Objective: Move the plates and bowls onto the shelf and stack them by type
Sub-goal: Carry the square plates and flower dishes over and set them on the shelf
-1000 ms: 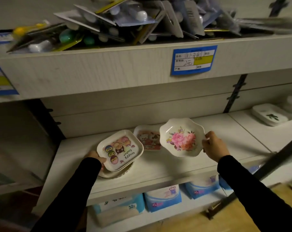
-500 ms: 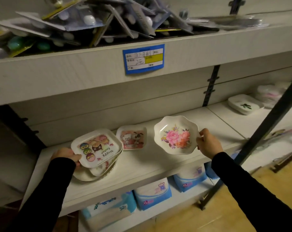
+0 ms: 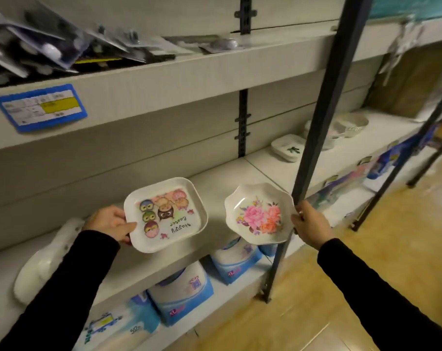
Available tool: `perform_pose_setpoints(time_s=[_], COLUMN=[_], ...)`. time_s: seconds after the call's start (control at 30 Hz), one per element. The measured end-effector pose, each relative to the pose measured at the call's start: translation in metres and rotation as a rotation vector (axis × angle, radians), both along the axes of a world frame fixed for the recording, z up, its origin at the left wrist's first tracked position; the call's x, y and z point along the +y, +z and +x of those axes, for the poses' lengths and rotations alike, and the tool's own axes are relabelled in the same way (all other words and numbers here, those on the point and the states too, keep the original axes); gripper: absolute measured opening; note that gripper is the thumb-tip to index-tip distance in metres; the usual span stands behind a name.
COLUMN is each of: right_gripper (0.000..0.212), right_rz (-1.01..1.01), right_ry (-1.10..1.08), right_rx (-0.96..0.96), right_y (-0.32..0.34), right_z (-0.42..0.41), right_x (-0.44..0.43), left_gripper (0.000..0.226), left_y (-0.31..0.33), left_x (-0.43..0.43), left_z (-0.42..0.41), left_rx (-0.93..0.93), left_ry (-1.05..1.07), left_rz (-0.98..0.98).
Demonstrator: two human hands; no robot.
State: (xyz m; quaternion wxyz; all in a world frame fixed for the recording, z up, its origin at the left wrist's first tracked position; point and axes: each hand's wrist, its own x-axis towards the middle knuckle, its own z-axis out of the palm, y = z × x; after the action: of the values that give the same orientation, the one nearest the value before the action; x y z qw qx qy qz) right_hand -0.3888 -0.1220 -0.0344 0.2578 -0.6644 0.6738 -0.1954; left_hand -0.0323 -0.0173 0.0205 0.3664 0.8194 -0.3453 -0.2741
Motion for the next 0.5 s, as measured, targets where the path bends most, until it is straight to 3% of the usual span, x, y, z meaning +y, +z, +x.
perform_pose_setpoints(time_s=[0.5], right_gripper=[0.008], right_rz=[0.001], right_ry=[-0.252], right_rx=[-0.069], right_y=[-0.006], right_z=[-0.262], right_x=[-0.004], left_gripper=[0.022], left_y=[-0.022], left_x=[-0.105], left_z=[-0.246], left_rx=[-0.027], left_ry=[-0.390], left_rz=[0.057])
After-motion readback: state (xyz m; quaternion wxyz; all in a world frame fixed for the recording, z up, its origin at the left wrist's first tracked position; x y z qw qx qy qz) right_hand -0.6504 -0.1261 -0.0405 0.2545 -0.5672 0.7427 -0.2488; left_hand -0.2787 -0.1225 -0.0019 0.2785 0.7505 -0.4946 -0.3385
